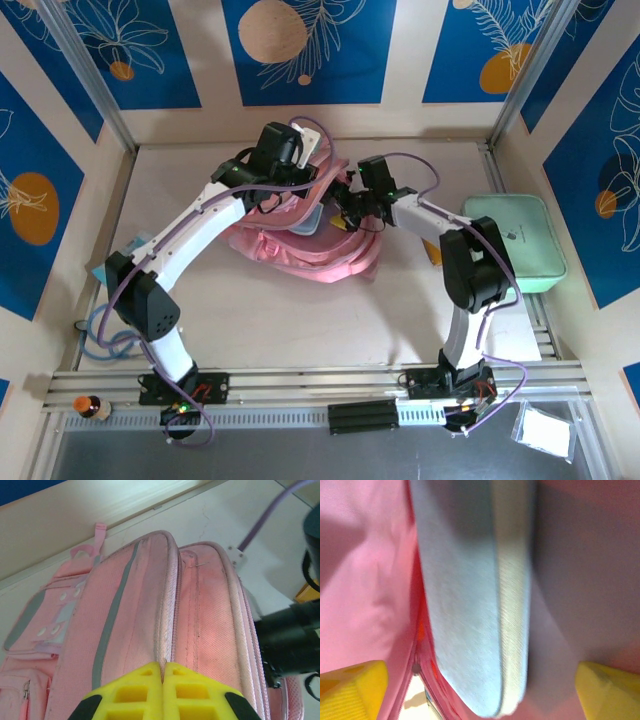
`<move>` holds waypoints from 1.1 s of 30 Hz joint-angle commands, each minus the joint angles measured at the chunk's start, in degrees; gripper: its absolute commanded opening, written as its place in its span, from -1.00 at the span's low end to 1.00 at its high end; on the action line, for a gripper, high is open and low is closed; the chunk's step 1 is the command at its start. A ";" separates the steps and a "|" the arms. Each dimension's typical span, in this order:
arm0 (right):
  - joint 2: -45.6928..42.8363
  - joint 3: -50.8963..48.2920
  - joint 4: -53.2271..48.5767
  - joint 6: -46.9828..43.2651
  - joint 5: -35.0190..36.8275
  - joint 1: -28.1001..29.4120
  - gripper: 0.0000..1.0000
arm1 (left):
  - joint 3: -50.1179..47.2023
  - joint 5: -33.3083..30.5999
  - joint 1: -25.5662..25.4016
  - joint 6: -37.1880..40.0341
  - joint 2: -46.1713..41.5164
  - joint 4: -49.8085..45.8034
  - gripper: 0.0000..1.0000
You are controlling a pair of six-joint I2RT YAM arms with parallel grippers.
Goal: Pack the student bag
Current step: Place the glasses case in the student bag.
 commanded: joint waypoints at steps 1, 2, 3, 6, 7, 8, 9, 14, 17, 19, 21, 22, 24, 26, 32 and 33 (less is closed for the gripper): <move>-3.36 -3.66 2.33 1.07 -2.03 -0.82 0.77 | 0.79 2.46 0.24 -1.23 -2.48 8.27 -1.00; -3.30 -4.16 2.26 1.06 -1.99 -0.65 0.67 | 0.58 2.55 0.32 -1.24 -2.45 8.46 -1.00; -2.94 -4.18 1.95 0.91 -1.71 -0.35 0.60 | 0.44 2.68 0.28 -1.25 -2.38 8.50 -1.00; -0.58 -2.42 0.88 0.64 -1.90 0.69 0.35 | 0.19 2.90 0.36 -1.31 -2.21 8.28 -1.00; 0.23 -1.69 0.97 0.92 -1.90 1.09 0.29 | 0.17 3.02 0.41 -1.42 -2.19 8.09 -1.00; 1.09 -0.98 1.54 1.14 -2.29 1.44 0.20 | 0.10 3.12 0.37 -1.51 -2.13 8.01 -1.00; 1.88 -0.21 1.61 1.36 -2.34 1.83 0.15 | 0.04 3.21 0.37 -1.64 -2.20 7.90 -1.00; 7.37 5.09 3.96 4.59 -1.00 4.37 -0.31 | -0.09 4.43 0.36 -3.16 -2.47 8.21 -1.00; 10.79 7.94 7.50 8.21 1.28 5.89 -0.45 | -0.24 4.51 0.39 -3.72 -2.48 8.00 -1.00; 12.39 8.16 12.13 11.56 2.63 6.51 -0.47 | -0.81 3.88 0.38 -4.24 -2.87 8.14 -1.00; 13.45 8.03 16.06 13.85 3.85 6.99 -0.46 | -1.36 3.26 0.36 -5.00 -3.30 8.56 -1.00; 13.83 8.18 17.33 14.67 4.18 7.09 -0.45 | -1.49 3.02 0.36 -5.42 -3.48 8.72 -1.00; 13.43 7.36 19.01 15.50 4.76 7.10 -0.40 | -1.78 3.14 0.38 -5.88 -3.61 9.42 -1.00; 11.03 4.43 21.38 14.69 5.56 6.94 -0.30 | -2.32 3.22 0.37 -6.16 -3.56 9.84 -1.00; -3.67 -10.37 21.98 8.14 10.83 5.33 0.06 | -4.19 4.19 0.56 -6.94 -2.88 10.73 -1.00; -6.16 -12.65 20.46 7.83 12.02 4.95 0.09 | -4.58 4.76 0.54 -7.09 -2.71 10.92 -1.00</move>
